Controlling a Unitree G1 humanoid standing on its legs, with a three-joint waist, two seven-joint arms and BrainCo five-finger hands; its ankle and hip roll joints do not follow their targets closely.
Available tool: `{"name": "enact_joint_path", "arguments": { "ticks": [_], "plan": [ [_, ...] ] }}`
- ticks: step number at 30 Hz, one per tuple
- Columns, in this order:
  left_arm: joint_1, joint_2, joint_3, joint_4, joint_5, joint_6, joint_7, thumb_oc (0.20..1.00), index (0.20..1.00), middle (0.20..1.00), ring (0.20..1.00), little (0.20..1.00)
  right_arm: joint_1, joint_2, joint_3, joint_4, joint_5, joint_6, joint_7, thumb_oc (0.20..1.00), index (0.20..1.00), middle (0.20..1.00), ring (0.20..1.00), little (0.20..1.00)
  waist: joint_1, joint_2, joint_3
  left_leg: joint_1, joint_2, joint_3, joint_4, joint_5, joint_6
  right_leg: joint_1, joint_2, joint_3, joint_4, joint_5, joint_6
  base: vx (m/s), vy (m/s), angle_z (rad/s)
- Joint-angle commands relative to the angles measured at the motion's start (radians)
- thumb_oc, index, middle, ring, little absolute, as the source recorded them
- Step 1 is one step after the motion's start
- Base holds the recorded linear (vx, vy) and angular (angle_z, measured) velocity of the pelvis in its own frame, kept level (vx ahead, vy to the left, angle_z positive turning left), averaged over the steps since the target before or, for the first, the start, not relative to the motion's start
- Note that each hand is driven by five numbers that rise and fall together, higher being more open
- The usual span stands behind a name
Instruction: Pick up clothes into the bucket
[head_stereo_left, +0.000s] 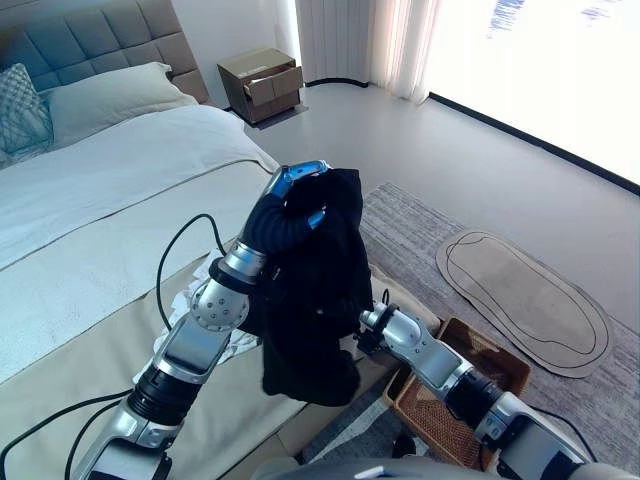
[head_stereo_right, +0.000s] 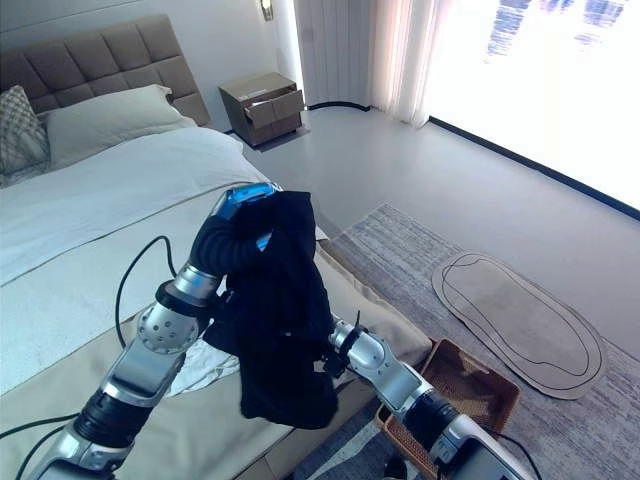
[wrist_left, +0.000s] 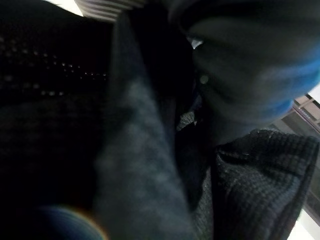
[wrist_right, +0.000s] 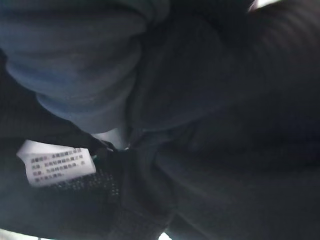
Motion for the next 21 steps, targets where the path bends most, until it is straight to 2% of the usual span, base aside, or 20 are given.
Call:
{"name": "enact_joint_path", "arguments": {
  "ticks": [1, 4, 5, 6, 7, 8, 9, 10, 11, 12, 13, 14, 18, 19, 20, 21],
  "plan": [
    [-0.072, 0.005, 0.033, -0.085, -0.062, -0.064, 0.030, 0.200, 0.200, 0.200, 0.200, 0.200, 0.007, 0.047, -0.005, 0.042, -0.001, -0.007, -0.031, 0.200, 0.200, 0.200, 0.200, 0.200, 0.022, -0.058, -0.032, -0.011, 0.018, 0.003, 0.010, -0.037, -0.002, 0.005, -0.049, 0.053, 0.012, 0.001, 0.046, 0.00, 0.000, 0.00],
    [-0.042, 0.009, 0.066, -0.075, -0.055, -0.063, 0.043, 0.200, 0.200, 0.200, 0.200, 0.200, 0.066, 0.039, -0.058, 0.031, 0.009, -0.007, -0.070, 0.200, 0.200, 0.200, 0.200, 0.200, 0.015, -0.057, -0.033, -0.008, 0.017, 0.004, 0.009, -0.038, -0.001, 0.006, -0.048, 0.055, 0.012, 0.000, 0.047, 0.00, 0.000, 0.00],
    [-0.016, 0.016, 0.096, -0.069, -0.062, -0.061, 0.049, 0.200, 0.200, 0.200, 0.200, 0.200, 0.121, 0.036, -0.115, 0.027, 0.056, 0.000, -0.077, 0.200, 0.200, 0.200, 0.200, 0.200, 0.007, -0.056, -0.033, -0.006, 0.018, 0.007, 0.009, -0.039, -0.001, 0.006, -0.047, 0.056, 0.013, -0.001, 0.047, 0.00, 0.000, 0.00],
    [-0.015, 0.017, 0.097, -0.070, -0.063, -0.061, 0.048, 0.200, 0.200, 0.200, 0.200, 0.200, 0.123, 0.036, -0.114, 0.025, 0.057, 0.002, -0.076, 0.200, 0.200, 0.200, 0.200, 0.200, 0.007, -0.056, -0.034, -0.006, 0.018, 0.007, 0.009, -0.039, -0.001, 0.006, -0.047, 0.057, 0.013, -0.001, 0.047, 0.00, 0.000, 0.00],
    [0.029, 0.022, 0.136, -0.077, -0.098, -0.062, 0.040, 0.200, 0.200, 0.200, 0.200, 0.200, 0.176, 0.038, -0.188, 0.016, 0.141, 0.001, -0.098, 0.200, 0.200, 0.200, 0.200, 0.200, 0.003, -0.054, -0.033, -0.006, 0.018, 0.009, 0.010, -0.039, -0.002, 0.005, -0.048, 0.056, 0.014, -0.001, 0.046, 0.00, 0.001, -0.03],
    [0.032, 0.022, 0.137, -0.080, -0.100, -0.061, 0.039, 0.200, 0.200, 0.200, 0.200, 0.200, 0.178, 0.037, -0.188, 0.014, 0.142, 0.002, -0.097, 0.200, 0.200, 0.200, 0.200, 0.200, 0.003, -0.054, -0.034, -0.006, 0.018, 0.009, 0.010, -0.039, -0.002, 0.005, -0.048, 0.056, 0.014, -0.001, 0.046, 0.00, 0.002, -0.04],
    [0.061, 0.022, 0.160, -0.077, -0.115, -0.065, 0.036, 0.200, 0.200, 0.200, 0.200, 0.200, 0.194, 0.037, -0.213, 0.004, 0.170, -0.002, -0.099, 0.200, 0.200, 0.200, 0.200, 0.200, 0.002, -0.054, -0.033, -0.006, 0.018, 0.010, 0.010, -0.040, -0.002, 0.005, -0.047, 0.056, 0.013, -0.002, 0.046, 0.00, -0.006, -0.07],
    [0.117, 0.013, 0.203, -0.053, -0.151, -0.085, 0.029, 0.200, 0.200, 0.200, 0.200, 0.200, 0.227, 0.001, -0.309, 0.041, 0.226, -0.028, -0.092, 0.200, 0.200, 0.200, 0.200, 0.200, 0.004, -0.056, -0.032, -0.006, 0.019, 0.010, 0.010, -0.039, -0.004, 0.006, -0.047, 0.055, 0.013, -0.002, 0.046, 0.00, -0.006, -0.09],
    [0.119, 0.013, 0.204, -0.053, -0.152, -0.086, 0.028, 0.200, 0.200, 0.200, 0.200, 0.200, 0.229, 0.001, -0.308, 0.041, 0.226, -0.028, -0.093, 0.200, 0.200, 0.200, 0.200, 0.200, 0.004, -0.056, -0.033, -0.005, 0.019, 0.010, 0.010, -0.039, -0.004, 0.007, -0.047, 0.055, 0.013, -0.002, 0.046, 0.00, -0.009, -0.09],
    [0.187, -0.026, 0.229, 0.008, -0.162, -0.095, 0.042, 0.200, 0.200, 0.200, 0.200, 0.200, 0.282, -0.011, -0.379, -0.050, 0.279, -0.055, -0.092, 0.200, 0.200, 0.200, 0.200, 0.200, -0.003, -0.059, -0.029, -0.004, 0.020, 0.013, 0.009, -0.037, -0.005, 0.005, -0.046, 0.057, 0.014, -0.001, 0.045, 0.00, -0.002, -0.05],
    [0.187, -0.027, 0.227, 0.009, -0.161, -0.096, 0.042, 0.200, 0.200, 0.200, 0.200, 0.200, 0.286, -0.013, -0.380, -0.054, 0.280, -0.054, -0.092, 0.200, 0.200, 0.200, 0.200, 0.200, -0.002, -0.058, -0.031, -0.004, 0.020, 0.013, 0.009, -0.038, -0.005, 0.005, -0.046, 0.057, 0.014, -0.002, 0.045, 0.00, -0.006, -0.06],
    [0.228, -0.041, 0.226, 0.088, -0.153, -0.097, 0.049, 0.200, 0.200, 0.200, 0.200, 0.200, 0.314, -0.016, -0.451, -0.093, 0.331, -0.077, -0.105, 0.200, 0.200, 0.200, 0.200, 0.200, -0.007, -0.060, -0.030, -0.005, 0.020, 0.013, 0.010, -0.038, -0.004, 0.004, -0.045, 0.059, 0.014, -0.002, 0.044, 0.00, -0.003, -0.06],
    [0.270, -0.040, 0.219, 0.216, -0.106, -0.082, 0.059, 0.213, 0.213, 0.213, 0.213, 0.213, 0.351, -0.015, -0.543, -0.147, 0.398, -0.100, -0.117, 0.200, 0.200, 0.200, 0.200, 0.200, -0.013, -0.061, -0.032, -0.006, 0.020, 0.014, 0.014, -0.040, -0.003, 0.001, -0.043, 0.062, 0.015, -0.003, 0.044, 0.00, -0.001, -0.01],
    [0.277, -0.035, 0.210, 0.279, -0.067, -0.069, 0.066, 0.448, 0.448, 0.448, 0.448, 0.448, 0.356, -0.007, -0.572, -0.165, 0.421, -0.111, -0.120, 0.200, 0.200, 0.200, 0.200, 0.200, -0.015, -0.061, -0.033, -0.007, 0.019, 0.015, 0.014, -0.040, -0.003, 0.001, -0.043, 0.064, 0.014, -0.003, 0.045, 0.00, 0.000, 0.00],
    [0.287, -0.033, 0.213, 0.296, -0.053, -0.062, 0.062, 0.821, 0.821, 0.821, 0.821, 0.821, 0.362, -0.002, -0.593, -0.187, 0.440, -0.117, -0.122, 0.200, 0.200, 0.200, 0.200, 0.200, -0.017, -0.062, -0.033, -0.007, 0.020, 0.016, 0.014, -0.041, -0.002, 0.002, -0.043, 0.065, 0.014, -0.003, 0.045, 0.00, 0.000, 0.00],
    [0.296, -0.035, 0.205, 0.347, -0.044, -0.046, 0.057, 1.000, 1.000, 1.000, 1.000, 1.000, 0.368, 0.001, -0.617, -0.204, 0.458, -0.121, -0.124, 0.200, 0.200, 0.200, 0.200, 0.200, -0.018, -0.062, -0.034, -0.007, 0.020, 0.016, 0.015, -0.041, -0.002, 0.002, -0.043, 0.065, 0.014, -0.003, 0.045, 0.00, 0.000, 0.00]
  ]
}}
